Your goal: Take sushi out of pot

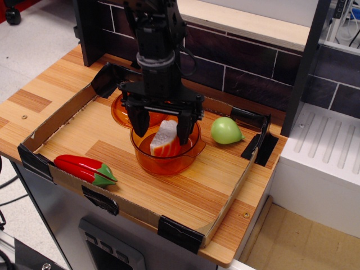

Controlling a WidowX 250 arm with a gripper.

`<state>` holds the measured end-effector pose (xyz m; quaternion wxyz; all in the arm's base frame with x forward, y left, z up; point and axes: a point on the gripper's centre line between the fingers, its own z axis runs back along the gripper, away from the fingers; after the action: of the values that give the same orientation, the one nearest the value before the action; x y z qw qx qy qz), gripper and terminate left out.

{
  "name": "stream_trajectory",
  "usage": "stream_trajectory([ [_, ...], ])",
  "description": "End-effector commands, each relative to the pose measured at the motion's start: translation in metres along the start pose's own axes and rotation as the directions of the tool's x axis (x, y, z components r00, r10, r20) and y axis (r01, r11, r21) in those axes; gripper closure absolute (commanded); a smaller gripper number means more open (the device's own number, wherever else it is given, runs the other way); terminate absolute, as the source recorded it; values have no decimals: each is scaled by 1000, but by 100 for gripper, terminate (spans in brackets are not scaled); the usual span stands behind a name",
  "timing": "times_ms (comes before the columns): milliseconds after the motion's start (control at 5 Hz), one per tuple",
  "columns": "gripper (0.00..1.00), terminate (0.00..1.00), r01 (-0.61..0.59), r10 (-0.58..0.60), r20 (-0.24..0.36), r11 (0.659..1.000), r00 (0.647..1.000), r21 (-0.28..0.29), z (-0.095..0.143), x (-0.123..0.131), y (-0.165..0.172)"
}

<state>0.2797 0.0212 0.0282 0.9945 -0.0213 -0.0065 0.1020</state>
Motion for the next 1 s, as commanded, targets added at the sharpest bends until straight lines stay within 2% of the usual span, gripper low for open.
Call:
stream_trajectory([
  [0, 0, 0, 16, -16, 37, 1000, 999, 10, 1, 8, -2],
  [200, 0, 0, 15, -16, 32, 1000, 999, 18, -3, 9, -2],
  [400, 100, 0, 12, -13, 44, 1000, 999, 26, -5, 9, -2],
  [600, 100, 0, 17, -19, 53, 999, 998, 37, -1, 11, -2],
  [800, 100, 0, 19, -22, 113, 1000, 993, 22, 15, 12, -2],
])
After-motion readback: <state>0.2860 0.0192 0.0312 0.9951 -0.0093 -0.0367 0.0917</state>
